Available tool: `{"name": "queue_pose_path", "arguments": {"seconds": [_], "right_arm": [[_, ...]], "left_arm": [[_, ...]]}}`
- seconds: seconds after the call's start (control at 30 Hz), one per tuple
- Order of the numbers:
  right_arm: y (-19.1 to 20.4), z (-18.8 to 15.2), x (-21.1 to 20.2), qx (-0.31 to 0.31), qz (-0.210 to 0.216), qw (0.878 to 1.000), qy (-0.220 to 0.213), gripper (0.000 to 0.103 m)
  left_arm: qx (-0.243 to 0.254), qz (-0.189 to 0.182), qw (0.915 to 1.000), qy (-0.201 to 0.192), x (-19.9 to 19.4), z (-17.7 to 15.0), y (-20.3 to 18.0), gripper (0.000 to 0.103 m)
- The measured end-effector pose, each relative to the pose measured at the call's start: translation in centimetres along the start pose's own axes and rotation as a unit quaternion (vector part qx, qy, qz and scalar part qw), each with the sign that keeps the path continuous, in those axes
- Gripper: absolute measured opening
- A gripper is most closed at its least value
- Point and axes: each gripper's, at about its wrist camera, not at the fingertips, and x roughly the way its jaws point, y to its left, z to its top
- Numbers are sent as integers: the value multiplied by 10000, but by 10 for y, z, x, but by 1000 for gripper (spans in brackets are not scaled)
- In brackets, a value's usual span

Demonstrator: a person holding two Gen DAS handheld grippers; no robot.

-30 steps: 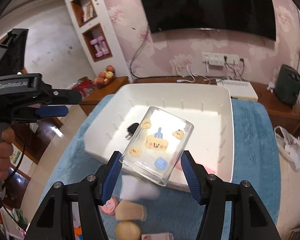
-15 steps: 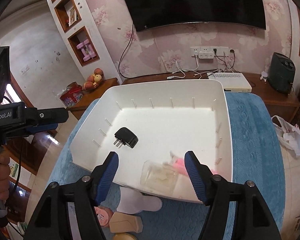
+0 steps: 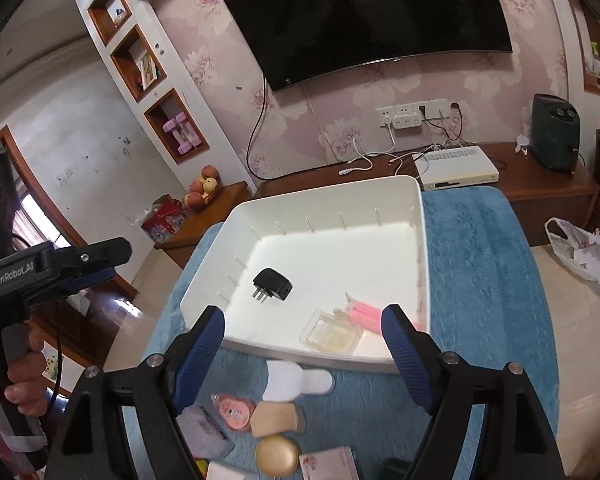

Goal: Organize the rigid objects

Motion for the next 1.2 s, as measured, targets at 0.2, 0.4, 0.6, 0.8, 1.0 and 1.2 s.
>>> {"name": "queue_pose_path", "arguments": {"seconds": [0.2, 0.4, 0.6, 0.8, 1.0, 1.2], "right_arm": [[-9, -16, -36, -20, 50, 10000, -65, 82], [-14, -38, -69, -223, 93, 9997, -98, 82], [-19, -64, -93, -338, 188, 9992, -28, 82], [-24, -86, -99, -218, 377, 9987, 255, 82], [-28, -111, -91, 37, 572, 9954, 767, 82], [-36, -134, -79, 570, 644, 9863, 1407, 82]], "left_arm": [[-100, 181, 9997, -148, -29, -29, -13, 81], [-377, 406, 9983, -196, -53, -66, -21, 81], [-641, 612, 9960, -95, -70, -100, -26, 81], [-853, 1084, 9904, -46, -85, -135, -22, 81], [-773, 1466, 9861, 82, -97, -164, -18, 81], [-477, 1609, 9853, 327, -99, -181, -9, 81]]}}
